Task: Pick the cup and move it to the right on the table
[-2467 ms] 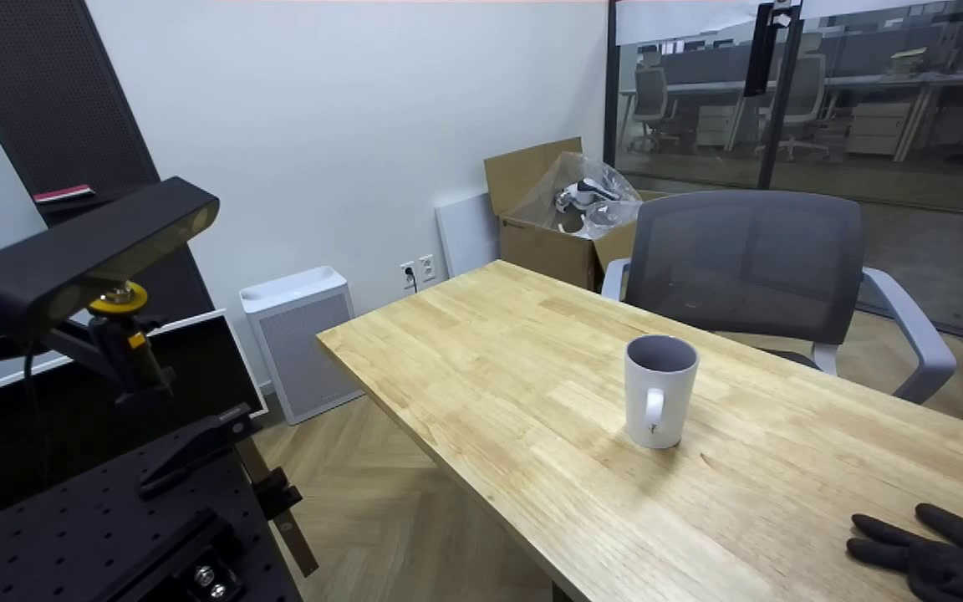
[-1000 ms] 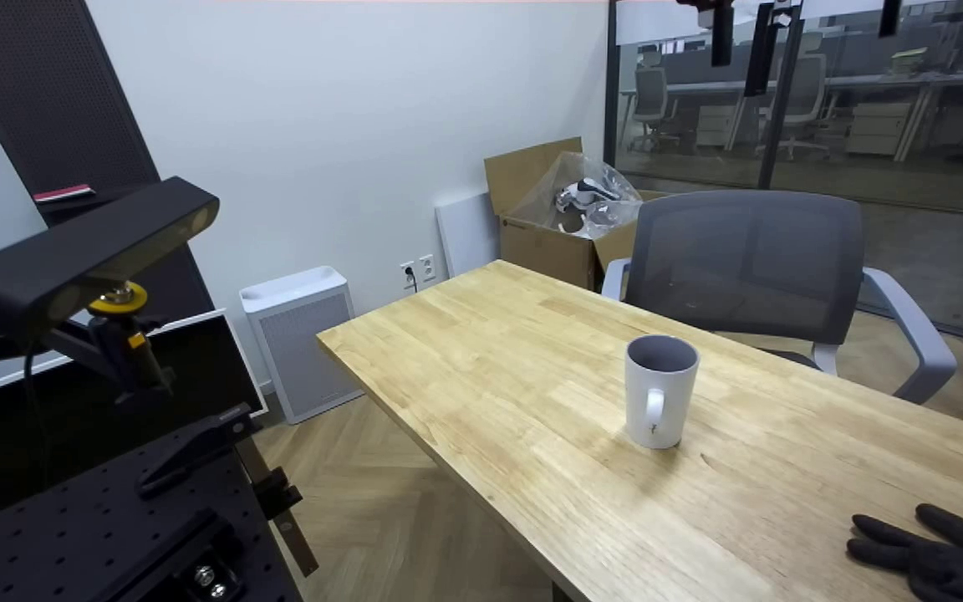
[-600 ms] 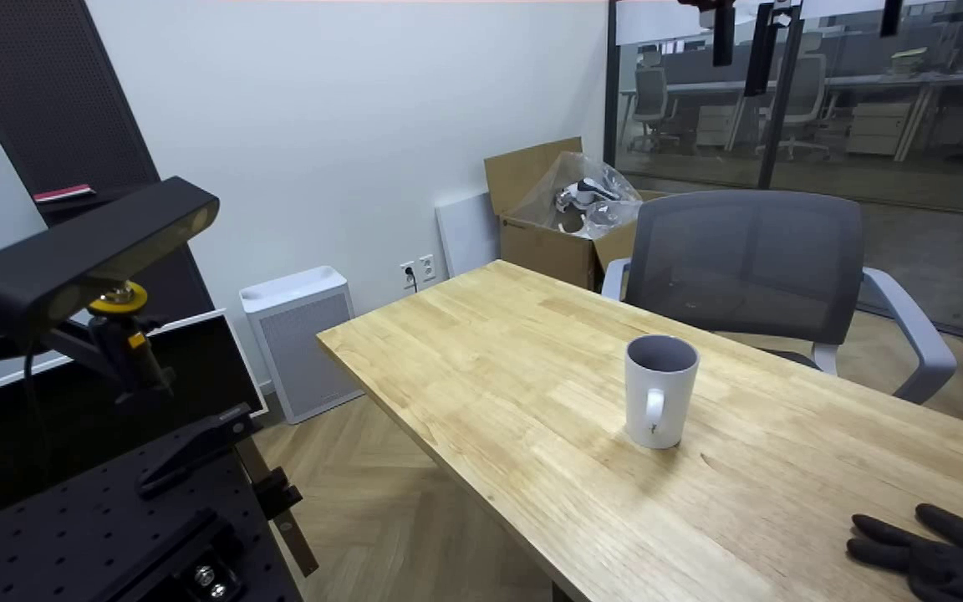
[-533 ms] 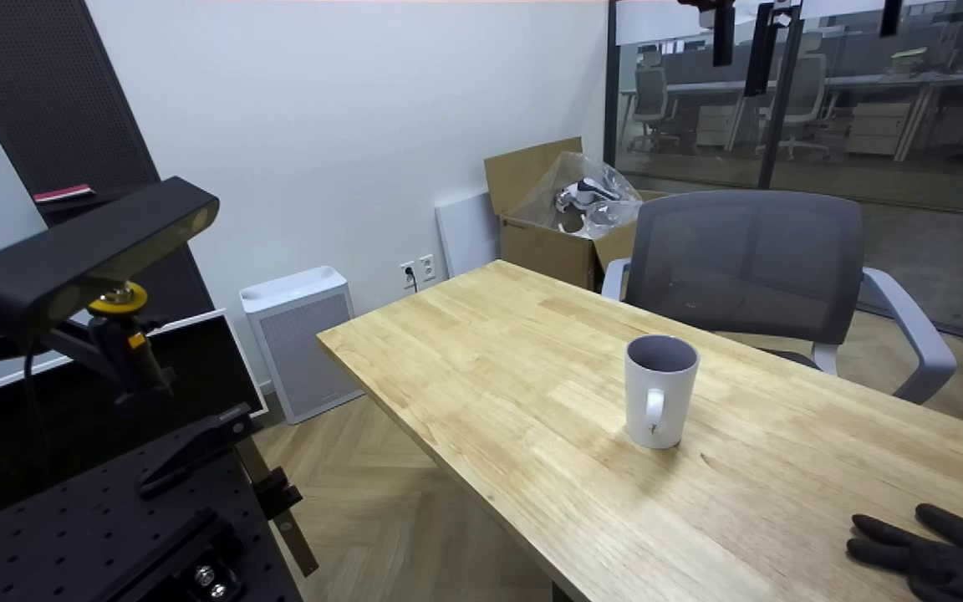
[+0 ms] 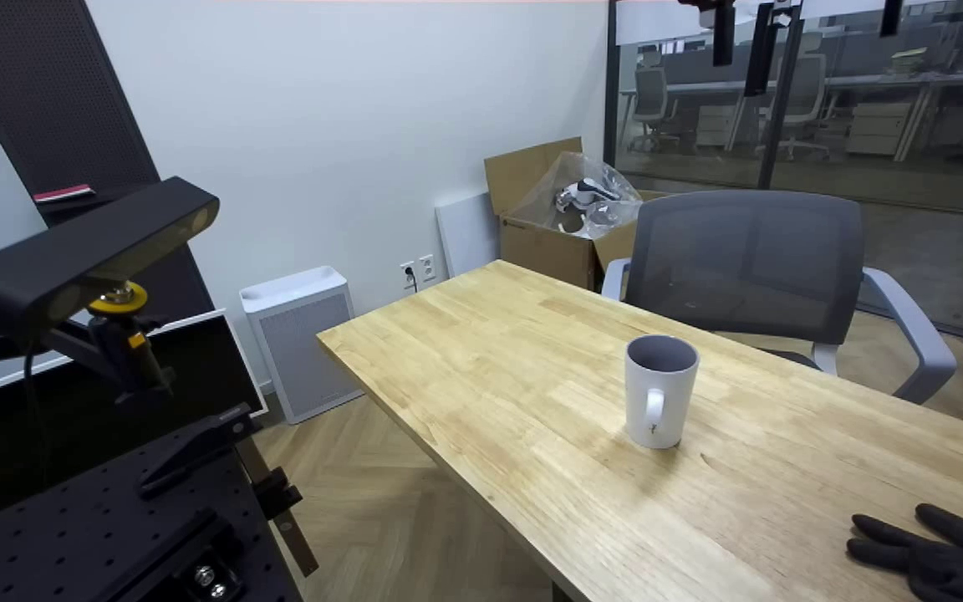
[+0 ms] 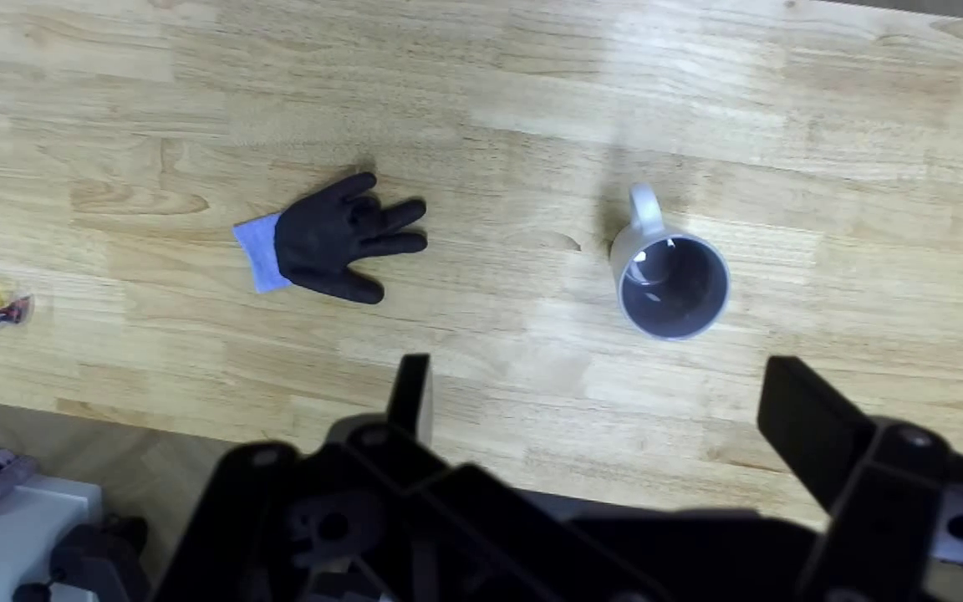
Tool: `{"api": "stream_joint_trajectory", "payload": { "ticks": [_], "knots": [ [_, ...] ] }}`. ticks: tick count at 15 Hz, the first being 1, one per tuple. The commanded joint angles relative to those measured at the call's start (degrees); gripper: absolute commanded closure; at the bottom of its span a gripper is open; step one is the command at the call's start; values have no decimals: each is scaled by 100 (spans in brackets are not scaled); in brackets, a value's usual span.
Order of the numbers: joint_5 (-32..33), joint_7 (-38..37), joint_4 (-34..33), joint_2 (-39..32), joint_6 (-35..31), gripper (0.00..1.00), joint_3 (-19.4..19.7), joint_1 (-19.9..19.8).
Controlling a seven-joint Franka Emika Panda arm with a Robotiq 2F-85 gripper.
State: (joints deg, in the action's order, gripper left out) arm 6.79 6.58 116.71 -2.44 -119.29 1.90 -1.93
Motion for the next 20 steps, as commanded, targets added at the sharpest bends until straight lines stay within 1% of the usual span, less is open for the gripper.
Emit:
{"api": "stream_joint_trajectory", "payload": {
  "ticks": [1,10,14,20],
  "knots": [
    [-48,46,-12,-26,-41,0,-9,2],
    [-829,375,-251,-655,-978,0,-197,54],
    [-818,402,-492,-1086,-1180,0,-217,37],
    [-747,344,-834,-1713,-1208,0,-212,-1]
  ]
}}
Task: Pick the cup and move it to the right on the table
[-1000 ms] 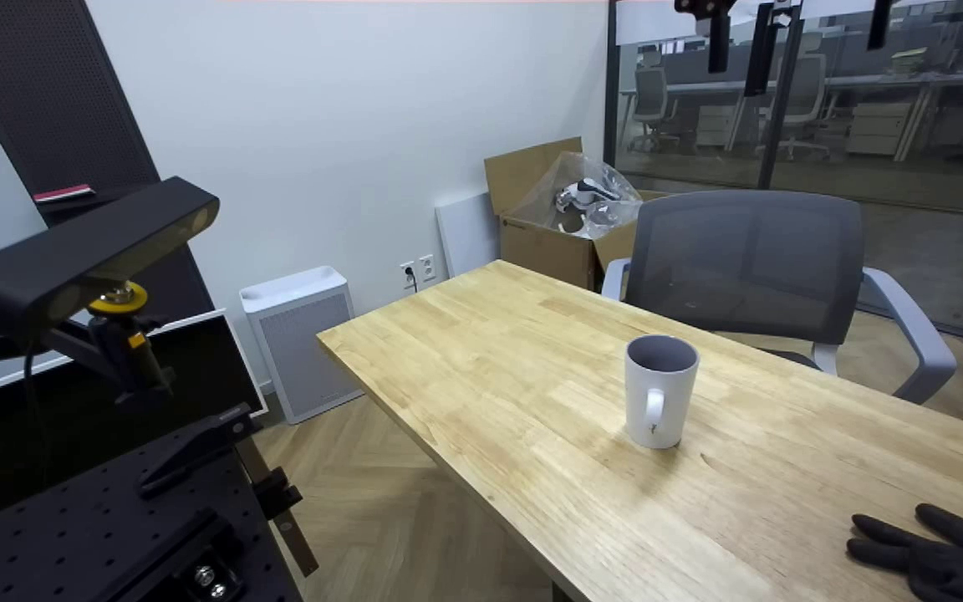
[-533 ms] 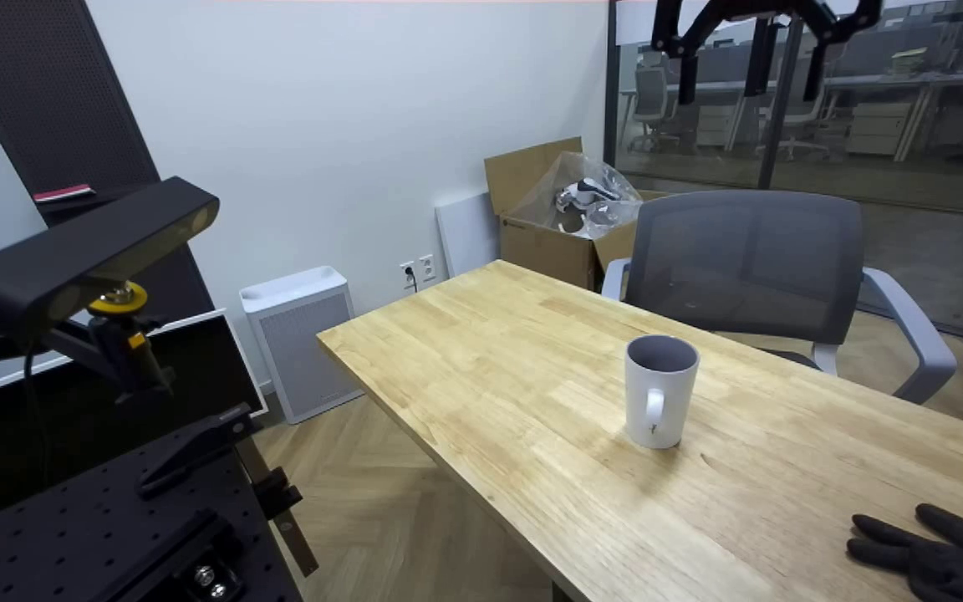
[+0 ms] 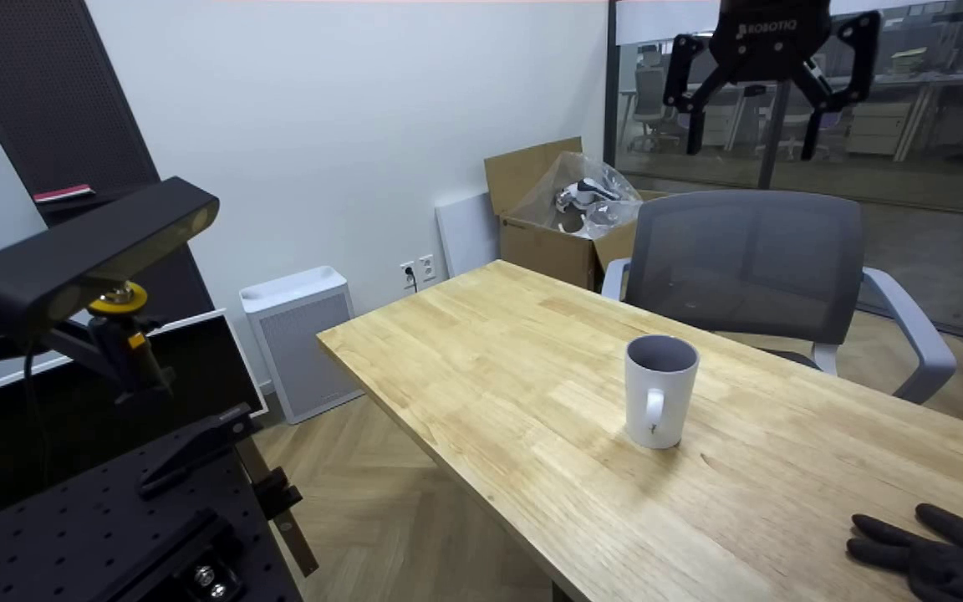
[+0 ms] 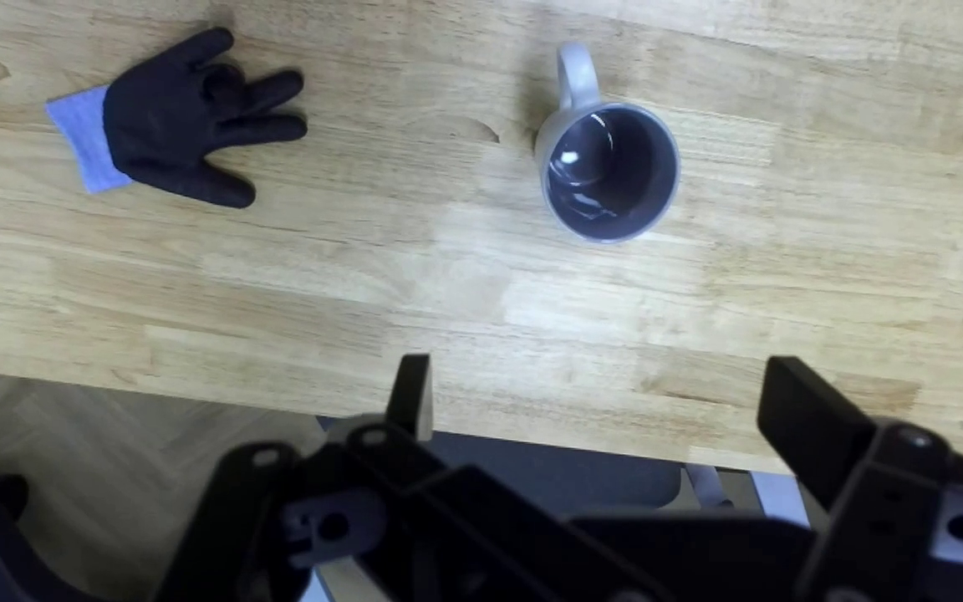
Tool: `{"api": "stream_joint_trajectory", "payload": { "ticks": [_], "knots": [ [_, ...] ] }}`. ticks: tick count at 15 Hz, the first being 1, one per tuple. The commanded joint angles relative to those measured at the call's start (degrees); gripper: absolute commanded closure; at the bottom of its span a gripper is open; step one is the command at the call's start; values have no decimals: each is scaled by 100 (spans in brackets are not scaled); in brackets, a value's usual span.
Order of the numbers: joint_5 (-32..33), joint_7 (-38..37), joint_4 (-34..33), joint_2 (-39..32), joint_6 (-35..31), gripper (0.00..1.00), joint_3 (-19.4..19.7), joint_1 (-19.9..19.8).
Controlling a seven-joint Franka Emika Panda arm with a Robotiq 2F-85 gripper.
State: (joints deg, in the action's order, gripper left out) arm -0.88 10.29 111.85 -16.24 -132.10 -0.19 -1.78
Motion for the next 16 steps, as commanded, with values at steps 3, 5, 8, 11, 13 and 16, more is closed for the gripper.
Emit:
{"api": "stream_joint_trajectory", "payload": {
  "ticks": [3,5,8,11,13,16],
  "knots": [
    [57,-65,-481,-592,82,0,-7,-6],
    [83,-87,-551,-728,85,0,-2,1],
    [92,-126,-679,-918,98,0,-6,13],
    [182,-189,-779,-1081,57,0,17,64],
    [243,-213,-850,-1189,63,0,24,86],
    [235,-71,-681,-1123,20,0,-27,23]
  ]
}}
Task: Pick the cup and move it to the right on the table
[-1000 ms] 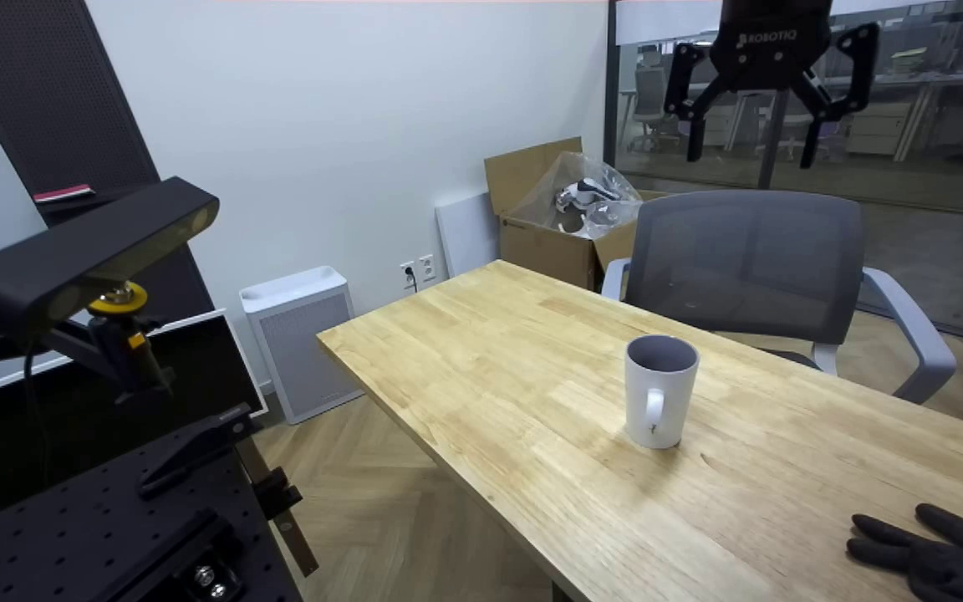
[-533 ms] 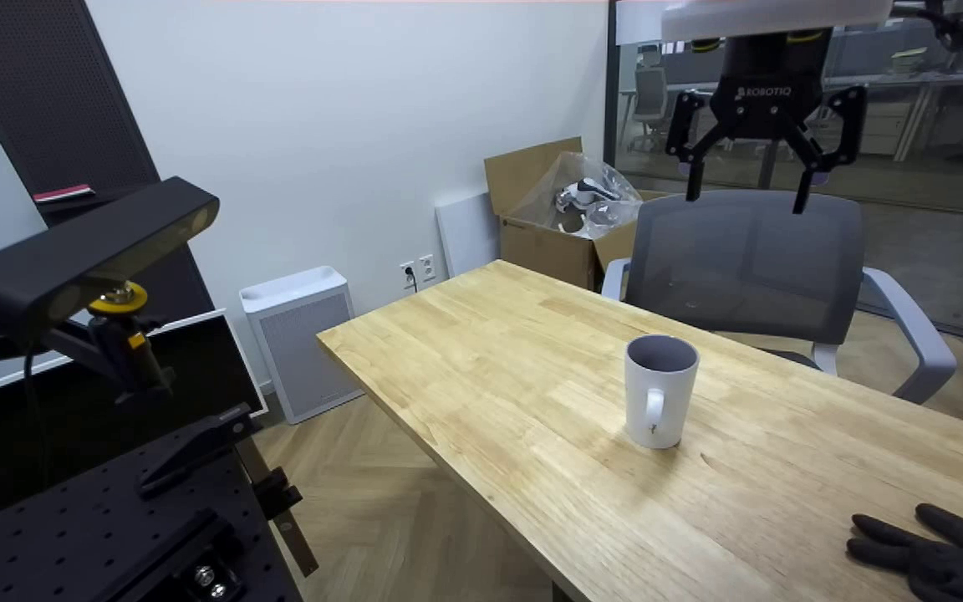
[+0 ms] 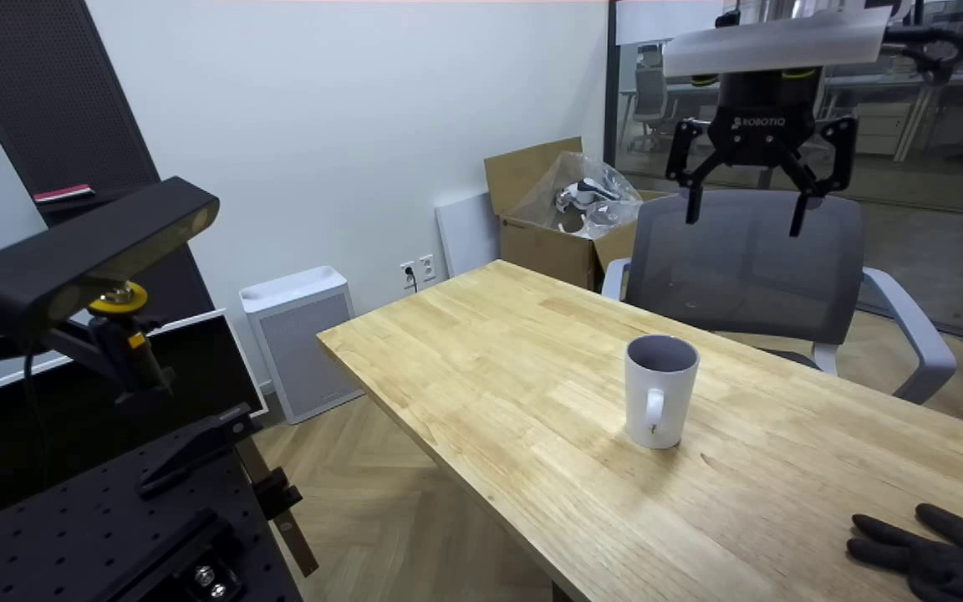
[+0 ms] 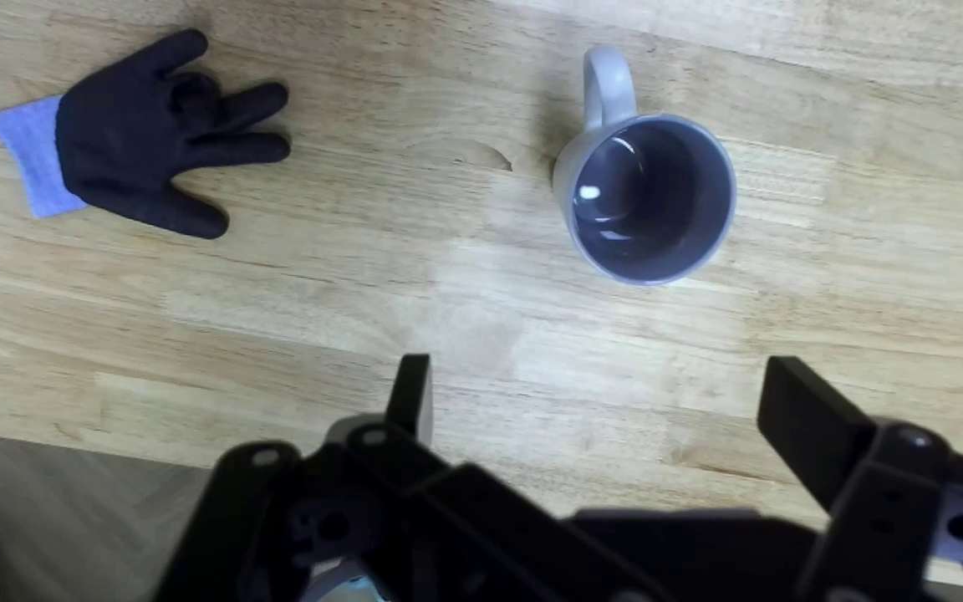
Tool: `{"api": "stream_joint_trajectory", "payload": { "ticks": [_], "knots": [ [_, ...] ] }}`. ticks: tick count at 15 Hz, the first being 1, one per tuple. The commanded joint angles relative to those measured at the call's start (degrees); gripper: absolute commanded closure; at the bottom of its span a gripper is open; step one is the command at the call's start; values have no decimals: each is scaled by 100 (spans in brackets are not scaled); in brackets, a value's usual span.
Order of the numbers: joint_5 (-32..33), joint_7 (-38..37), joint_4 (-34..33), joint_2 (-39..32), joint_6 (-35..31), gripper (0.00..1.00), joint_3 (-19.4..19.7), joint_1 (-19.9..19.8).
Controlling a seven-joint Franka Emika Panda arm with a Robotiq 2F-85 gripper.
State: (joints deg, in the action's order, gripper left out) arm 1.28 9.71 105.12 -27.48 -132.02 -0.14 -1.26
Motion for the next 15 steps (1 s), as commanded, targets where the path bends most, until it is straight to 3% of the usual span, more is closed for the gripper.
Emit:
{"api": "stream_joint_trajectory", "payload": {
  "ticks": [1,15],
  "knots": [
    [51,-34,-39,-32,16,0,-28,-16],
    [92,-78,-14,-276,-76,0,-52,13]
  ]
}}
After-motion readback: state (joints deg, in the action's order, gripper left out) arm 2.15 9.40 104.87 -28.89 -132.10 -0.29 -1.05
